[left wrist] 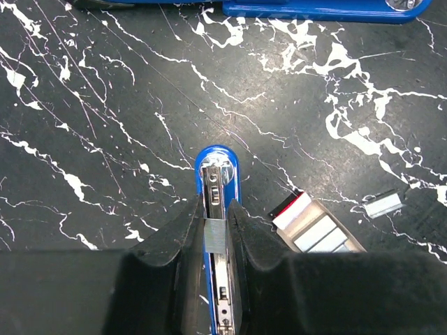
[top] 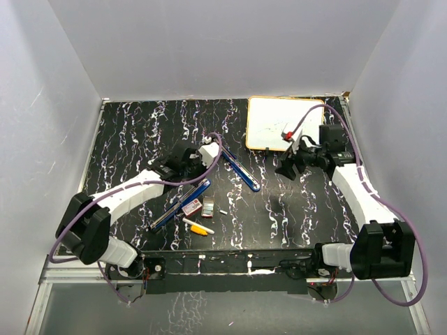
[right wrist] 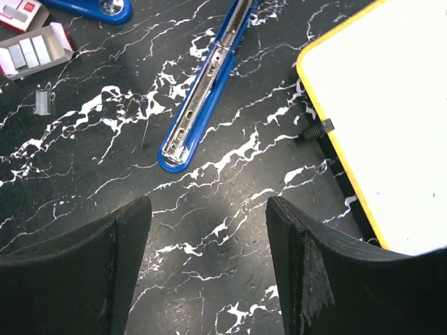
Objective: Load the staples into the stapler
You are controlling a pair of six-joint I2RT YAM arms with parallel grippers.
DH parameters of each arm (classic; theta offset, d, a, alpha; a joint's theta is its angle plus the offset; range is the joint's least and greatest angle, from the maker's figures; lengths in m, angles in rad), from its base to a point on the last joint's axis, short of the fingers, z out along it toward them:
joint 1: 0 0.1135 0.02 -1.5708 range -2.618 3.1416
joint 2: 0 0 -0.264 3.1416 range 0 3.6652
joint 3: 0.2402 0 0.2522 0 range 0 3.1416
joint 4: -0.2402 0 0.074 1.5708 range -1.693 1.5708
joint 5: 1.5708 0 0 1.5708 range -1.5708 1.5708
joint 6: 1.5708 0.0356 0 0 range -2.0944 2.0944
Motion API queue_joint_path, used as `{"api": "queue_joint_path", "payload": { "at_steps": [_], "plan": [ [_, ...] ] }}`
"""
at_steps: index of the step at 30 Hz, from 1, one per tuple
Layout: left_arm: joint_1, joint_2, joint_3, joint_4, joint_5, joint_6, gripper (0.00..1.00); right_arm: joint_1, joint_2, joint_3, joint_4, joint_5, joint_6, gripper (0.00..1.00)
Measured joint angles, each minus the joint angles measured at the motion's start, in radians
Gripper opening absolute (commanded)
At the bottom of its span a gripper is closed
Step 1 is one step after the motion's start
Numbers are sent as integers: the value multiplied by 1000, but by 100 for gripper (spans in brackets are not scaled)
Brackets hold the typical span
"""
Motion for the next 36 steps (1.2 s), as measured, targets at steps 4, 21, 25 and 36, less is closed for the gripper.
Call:
{"api": "queue_joint_path", "payload": {
  "at_steps": [4,21,25,36],
  "plan": [
    [0,9,-22,49,-4,-12,0,-59,-31,-68,64,-41,44,70],
    [5,9,-148,264,20,-20,0,-93,-41,-137,163,-87,78,70],
    [9,9,-161,294,27,-20,0,-93,-47,-146,164,-87,79,70],
    [22,9,-196,357,40,-23,0,-93,-65,-146,164,-102,79,71]
  ]
}}
